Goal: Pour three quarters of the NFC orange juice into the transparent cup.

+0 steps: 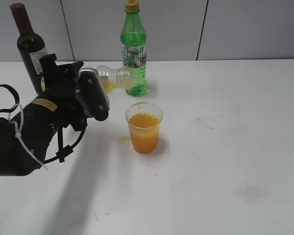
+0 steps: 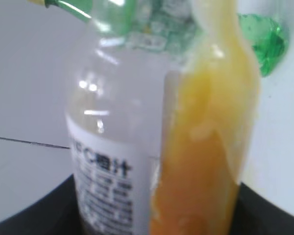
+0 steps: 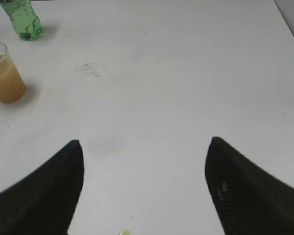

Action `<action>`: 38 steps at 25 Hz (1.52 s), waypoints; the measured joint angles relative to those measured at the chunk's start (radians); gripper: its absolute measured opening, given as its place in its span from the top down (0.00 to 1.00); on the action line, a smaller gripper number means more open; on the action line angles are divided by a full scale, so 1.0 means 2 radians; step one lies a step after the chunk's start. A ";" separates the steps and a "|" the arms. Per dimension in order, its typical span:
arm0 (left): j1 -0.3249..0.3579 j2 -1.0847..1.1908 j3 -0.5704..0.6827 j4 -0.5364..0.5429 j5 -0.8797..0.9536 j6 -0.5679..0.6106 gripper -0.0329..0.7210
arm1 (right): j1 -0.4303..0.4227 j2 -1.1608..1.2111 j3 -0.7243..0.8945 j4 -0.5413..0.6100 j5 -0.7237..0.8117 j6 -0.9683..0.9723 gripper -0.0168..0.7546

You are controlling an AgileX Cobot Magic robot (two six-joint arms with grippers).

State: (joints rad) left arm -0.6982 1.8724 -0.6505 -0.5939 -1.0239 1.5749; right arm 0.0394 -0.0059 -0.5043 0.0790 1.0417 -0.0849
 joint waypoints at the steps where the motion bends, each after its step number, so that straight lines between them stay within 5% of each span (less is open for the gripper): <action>1: 0.000 0.000 0.000 0.003 0.000 -0.027 0.33 | 0.000 0.000 0.000 0.000 0.000 0.000 0.21; 10: 0.007 0.000 0.000 0.018 -0.013 -0.420 0.33 | 0.000 0.000 0.000 0.000 0.000 0.000 0.21; 14: 0.048 0.000 0.000 0.060 -0.015 -0.566 0.33 | 0.000 0.000 0.000 0.000 0.000 0.000 0.21; 18: 0.115 0.020 -0.012 0.165 -0.025 -0.690 0.33 | 0.000 0.000 0.000 0.000 0.000 0.000 0.21; 24: 0.172 0.096 -0.086 0.261 -0.025 -0.747 0.33 | 0.000 0.000 0.000 0.000 0.000 0.000 0.21; 31: 0.178 0.182 -0.173 0.264 -0.031 -0.752 0.33 | 0.000 0.000 0.000 0.000 0.000 0.000 0.21; 38: 0.178 0.228 -0.189 0.265 -0.044 -0.752 0.33 | 0.000 0.000 0.000 0.000 0.000 0.000 0.21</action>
State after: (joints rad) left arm -0.3428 2.3280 -1.0288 -0.0633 -1.1119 0.0700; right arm 0.0394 -0.0059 -0.5043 0.0790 1.0417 -0.0849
